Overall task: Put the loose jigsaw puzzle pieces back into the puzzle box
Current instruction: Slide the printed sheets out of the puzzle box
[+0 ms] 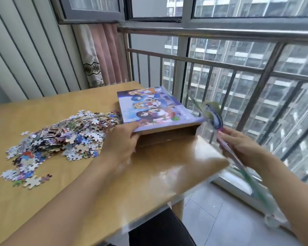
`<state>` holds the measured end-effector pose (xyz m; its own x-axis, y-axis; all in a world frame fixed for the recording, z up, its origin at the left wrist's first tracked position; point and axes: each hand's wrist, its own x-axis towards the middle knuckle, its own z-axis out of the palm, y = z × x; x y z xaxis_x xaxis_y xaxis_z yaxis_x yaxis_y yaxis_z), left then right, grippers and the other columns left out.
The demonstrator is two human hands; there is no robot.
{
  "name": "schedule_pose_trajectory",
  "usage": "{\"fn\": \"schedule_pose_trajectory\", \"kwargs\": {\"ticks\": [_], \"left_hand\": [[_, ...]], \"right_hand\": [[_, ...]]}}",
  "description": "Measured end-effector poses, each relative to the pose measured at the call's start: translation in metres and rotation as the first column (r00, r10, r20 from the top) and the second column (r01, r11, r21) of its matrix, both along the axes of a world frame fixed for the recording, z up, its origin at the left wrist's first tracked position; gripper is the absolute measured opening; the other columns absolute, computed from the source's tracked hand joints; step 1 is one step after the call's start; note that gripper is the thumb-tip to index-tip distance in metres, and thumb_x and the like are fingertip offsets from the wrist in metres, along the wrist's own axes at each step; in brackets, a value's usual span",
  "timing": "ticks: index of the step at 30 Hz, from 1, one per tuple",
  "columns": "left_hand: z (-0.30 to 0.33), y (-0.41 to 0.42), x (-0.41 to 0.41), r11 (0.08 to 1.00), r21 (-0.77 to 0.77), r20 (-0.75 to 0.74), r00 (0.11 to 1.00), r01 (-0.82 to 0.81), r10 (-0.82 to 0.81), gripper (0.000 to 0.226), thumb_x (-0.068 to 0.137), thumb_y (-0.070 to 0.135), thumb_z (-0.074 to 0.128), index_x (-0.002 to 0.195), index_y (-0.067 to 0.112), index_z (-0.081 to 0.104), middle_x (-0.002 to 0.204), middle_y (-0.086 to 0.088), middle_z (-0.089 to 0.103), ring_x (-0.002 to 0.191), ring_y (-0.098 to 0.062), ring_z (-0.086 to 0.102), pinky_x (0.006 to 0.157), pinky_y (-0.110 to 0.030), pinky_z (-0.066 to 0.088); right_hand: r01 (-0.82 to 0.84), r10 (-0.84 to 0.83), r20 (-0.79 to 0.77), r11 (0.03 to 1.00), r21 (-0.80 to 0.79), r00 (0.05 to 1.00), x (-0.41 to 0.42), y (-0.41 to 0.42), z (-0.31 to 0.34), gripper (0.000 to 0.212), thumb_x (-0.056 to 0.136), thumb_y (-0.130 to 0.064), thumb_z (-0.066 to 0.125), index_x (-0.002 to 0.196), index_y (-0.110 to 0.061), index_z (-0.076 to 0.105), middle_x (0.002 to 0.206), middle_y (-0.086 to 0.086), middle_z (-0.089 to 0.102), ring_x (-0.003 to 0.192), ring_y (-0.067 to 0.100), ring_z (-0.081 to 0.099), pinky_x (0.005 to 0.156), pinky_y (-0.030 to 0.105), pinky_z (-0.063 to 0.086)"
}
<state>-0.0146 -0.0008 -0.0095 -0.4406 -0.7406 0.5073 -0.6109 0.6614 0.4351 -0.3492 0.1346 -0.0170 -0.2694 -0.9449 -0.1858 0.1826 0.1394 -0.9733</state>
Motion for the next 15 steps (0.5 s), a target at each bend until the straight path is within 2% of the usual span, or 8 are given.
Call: {"fn": "schedule_pose_trajectory", "kwargs": {"ticks": [1,3,5,7,9,13,15], "left_hand": [[0.011,-0.005,-0.002,1.0,0.008,-0.059,0.998,-0.03,0.03,0.024,0.082,0.024,0.048,0.092,0.022,0.07,0.071,-0.003,0.065,0.072,-0.033,0.062,0.062,-0.04,0.05],[0.029,-0.015,-0.005,0.997,0.021,-0.159,0.984,-0.078,0.081,0.021,0.083,0.014,0.052,0.089,0.018,0.072,0.07,-0.002,0.061,0.067,-0.03,0.057,0.059,-0.035,0.043],[0.043,-0.02,-0.006,0.995,0.025,-0.218,0.971,-0.099,0.102,0.017,0.087,0.01,0.059,0.089,0.019,0.073,0.071,-0.001,0.061,0.063,-0.022,0.051,0.059,-0.031,0.034],[0.05,-0.023,-0.004,0.996,0.021,-0.244,0.965,-0.089,0.091,0.014,0.09,0.011,0.062,0.087,0.02,0.073,0.066,0.002,0.058,0.056,-0.013,0.044,0.057,-0.031,0.031],[0.051,-0.025,-0.002,0.998,0.028,-0.244,0.968,-0.063,0.068,0.013,0.091,0.013,0.064,0.086,0.023,0.072,0.064,0.004,0.059,0.053,-0.009,0.044,0.054,-0.03,0.033],[0.044,-0.023,0.004,0.998,0.054,-0.208,0.977,-0.039,0.05,0.011,0.091,0.02,0.068,0.082,0.027,0.069,0.072,0.0,0.067,0.06,-0.022,0.051,0.058,-0.033,0.04],[0.042,-0.021,0.006,0.998,0.058,-0.209,0.977,-0.035,0.046,0.011,0.091,0.019,0.069,0.083,0.026,0.07,0.073,-0.001,0.068,0.062,-0.023,0.052,0.059,-0.032,0.039]], "right_hand": [[-0.06,0.061,-0.03,0.998,0.013,0.998,0.002,0.0,0.005,0.02,0.103,-0.005,0.046,0.114,-0.003,0.063,0.069,0.002,0.069,0.05,0.009,0.062,0.043,0.02,0.049],[-0.192,0.208,-0.135,0.974,0.122,0.969,0.008,-0.002,0.009,0.02,0.097,-0.01,0.056,0.11,0.0,0.067,0.078,0.009,0.072,0.057,0.014,0.065,0.047,0.023,0.052],[-0.228,0.278,-0.19,0.941,0.249,0.942,0.015,-0.006,0.013,0.017,0.095,-0.014,0.061,0.1,-0.003,0.073,0.088,0.015,0.074,0.064,0.018,0.069,0.053,0.025,0.055],[-0.2,0.272,-0.232,0.935,0.293,0.934,0.024,-0.012,0.018,0.016,0.097,-0.015,0.063,0.093,-0.004,0.073,0.084,0.013,0.074,0.06,0.016,0.068,0.051,0.022,0.052],[-0.175,0.245,-0.242,0.944,0.279,0.939,0.03,-0.018,0.023,0.019,0.097,-0.017,0.063,0.095,-0.001,0.074,0.082,0.012,0.074,0.056,0.014,0.067,0.049,0.02,0.051],[-0.153,0.231,-0.292,0.952,0.265,0.928,0.038,-0.023,0.03,0.026,0.095,-0.021,0.066,0.105,0.0,0.075,0.096,0.014,0.076,0.067,0.015,0.07,0.06,0.022,0.055],[-0.096,0.179,-0.308,0.959,0.268,0.934,0.041,-0.025,0.031,0.024,0.094,-0.019,0.068,0.104,0.002,0.076,0.094,0.014,0.077,0.065,0.016,0.07,0.06,0.023,0.056]]}}
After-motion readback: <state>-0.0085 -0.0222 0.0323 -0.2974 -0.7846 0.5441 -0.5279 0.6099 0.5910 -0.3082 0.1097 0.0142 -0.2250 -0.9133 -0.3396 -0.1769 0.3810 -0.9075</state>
